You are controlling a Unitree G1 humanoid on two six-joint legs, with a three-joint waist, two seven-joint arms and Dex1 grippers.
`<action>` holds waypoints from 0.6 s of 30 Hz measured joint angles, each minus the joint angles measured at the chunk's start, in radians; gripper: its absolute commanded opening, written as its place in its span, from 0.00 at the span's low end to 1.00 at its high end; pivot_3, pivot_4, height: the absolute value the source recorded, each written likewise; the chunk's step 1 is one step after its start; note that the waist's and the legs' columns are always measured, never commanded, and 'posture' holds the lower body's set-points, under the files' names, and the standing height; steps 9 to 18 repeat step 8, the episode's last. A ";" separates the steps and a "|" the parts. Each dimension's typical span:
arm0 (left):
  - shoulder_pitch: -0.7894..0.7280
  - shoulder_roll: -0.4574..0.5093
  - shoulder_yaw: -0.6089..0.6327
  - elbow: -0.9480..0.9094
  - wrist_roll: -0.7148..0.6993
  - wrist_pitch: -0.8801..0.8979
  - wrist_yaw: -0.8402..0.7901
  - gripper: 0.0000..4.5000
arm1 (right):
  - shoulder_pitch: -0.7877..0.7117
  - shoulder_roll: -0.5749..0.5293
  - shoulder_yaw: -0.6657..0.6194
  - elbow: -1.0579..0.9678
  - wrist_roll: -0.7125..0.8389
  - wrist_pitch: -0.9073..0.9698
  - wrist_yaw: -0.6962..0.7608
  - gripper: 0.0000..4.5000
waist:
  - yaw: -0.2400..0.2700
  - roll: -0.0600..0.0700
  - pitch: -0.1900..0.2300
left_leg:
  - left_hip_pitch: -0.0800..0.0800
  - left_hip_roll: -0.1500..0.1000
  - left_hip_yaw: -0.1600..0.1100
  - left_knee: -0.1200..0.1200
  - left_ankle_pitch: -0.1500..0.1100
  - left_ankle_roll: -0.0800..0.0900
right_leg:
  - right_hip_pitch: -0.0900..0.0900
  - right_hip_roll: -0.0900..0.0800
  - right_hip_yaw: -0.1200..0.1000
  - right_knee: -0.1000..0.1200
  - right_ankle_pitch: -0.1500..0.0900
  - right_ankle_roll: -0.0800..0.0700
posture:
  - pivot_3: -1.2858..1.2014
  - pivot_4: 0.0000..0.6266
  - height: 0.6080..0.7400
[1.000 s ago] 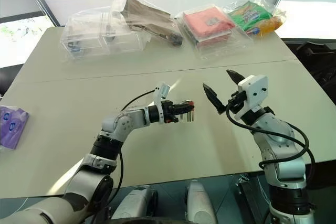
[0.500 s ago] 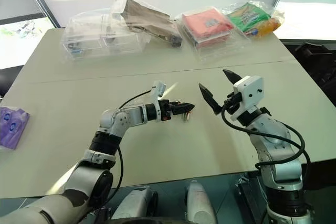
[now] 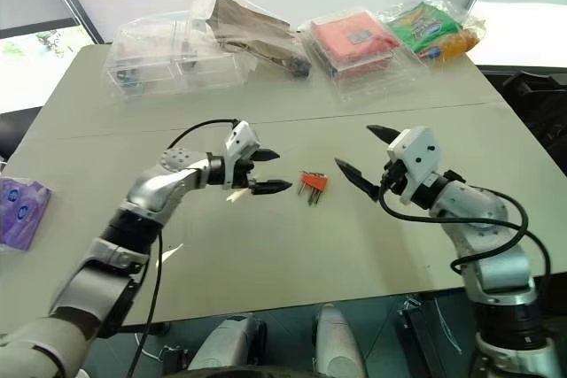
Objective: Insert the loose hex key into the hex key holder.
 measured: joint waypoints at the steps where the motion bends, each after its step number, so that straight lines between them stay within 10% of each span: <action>1: 0.009 0.031 0.004 -0.031 -0.009 0.013 -0.026 1.00 | 0.003 -0.041 -0.004 0.000 0.007 0.009 0.038 1.00 | -0.001 0.000 0.000 | 0.000 0.000 0.000 0.000 0.000 0.000 | 0.000 0.000 0.000 0.000 0.000 0.000 | 0.52 0.24 1.00; 8: 0.060 0.193 0.090 -0.201 -0.113 0.123 -0.132 1.00 | -0.002 -0.246 0.019 -0.002 0.021 0.041 0.265 1.00 | 0.001 -0.001 0.000 | 0.000 0.001 0.000 0.000 -0.001 0.002 | 0.000 0.000 0.000 0.000 0.000 0.000 | 0.52 0.24 1.00; 18: 0.060 0.193 0.090 -0.201 -0.113 0.123 -0.132 1.00 | -0.002 -0.246 0.019 -0.002 0.021 0.041 0.265 1.00 | 0.001 -0.001 0.000 | 0.000 0.001 0.000 0.000 -0.001 0.002 | 0.000 0.000 0.000 0.000 0.000 0.000 | 0.52 0.24 1.00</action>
